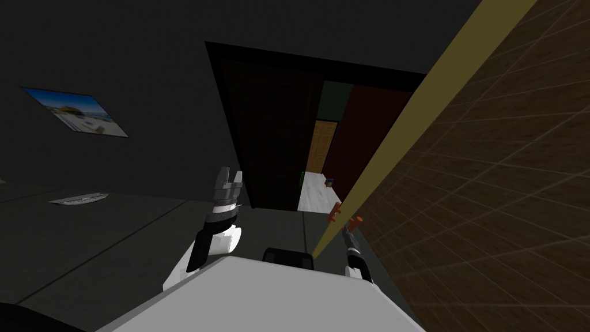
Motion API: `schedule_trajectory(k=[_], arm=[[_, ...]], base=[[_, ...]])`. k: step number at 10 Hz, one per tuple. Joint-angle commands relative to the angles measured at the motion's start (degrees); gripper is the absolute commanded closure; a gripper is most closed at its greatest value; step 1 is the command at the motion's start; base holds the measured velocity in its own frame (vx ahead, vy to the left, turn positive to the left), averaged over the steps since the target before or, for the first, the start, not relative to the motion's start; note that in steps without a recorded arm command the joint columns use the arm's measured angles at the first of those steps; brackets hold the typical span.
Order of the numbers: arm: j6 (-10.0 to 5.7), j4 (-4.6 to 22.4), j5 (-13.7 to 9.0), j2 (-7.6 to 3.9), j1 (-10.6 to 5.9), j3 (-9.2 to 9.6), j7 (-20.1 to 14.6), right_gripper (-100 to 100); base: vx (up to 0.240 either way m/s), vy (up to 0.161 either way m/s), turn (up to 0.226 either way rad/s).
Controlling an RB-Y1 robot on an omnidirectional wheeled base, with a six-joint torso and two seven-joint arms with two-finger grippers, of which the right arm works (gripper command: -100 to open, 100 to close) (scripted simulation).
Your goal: Pull the door open
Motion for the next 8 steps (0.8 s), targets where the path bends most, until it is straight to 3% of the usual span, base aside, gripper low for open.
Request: schedule_trajectory(k=[1,3,8], arm=[[0.34,-1.3,-0.3,-0.39,-1.64,-0.20,-0.8,100],[0.16,-1.4,-0.6,-0.50,-1.58,0.17,-2.7,100],[0.16,-1.4,-0.6,-0.50,-1.58,0.17,-2.7,100]], base=[[0.002,-0.008,-0.008],[-0.016,-0.011,0.033],[-0.007,-0.009,0.009]])
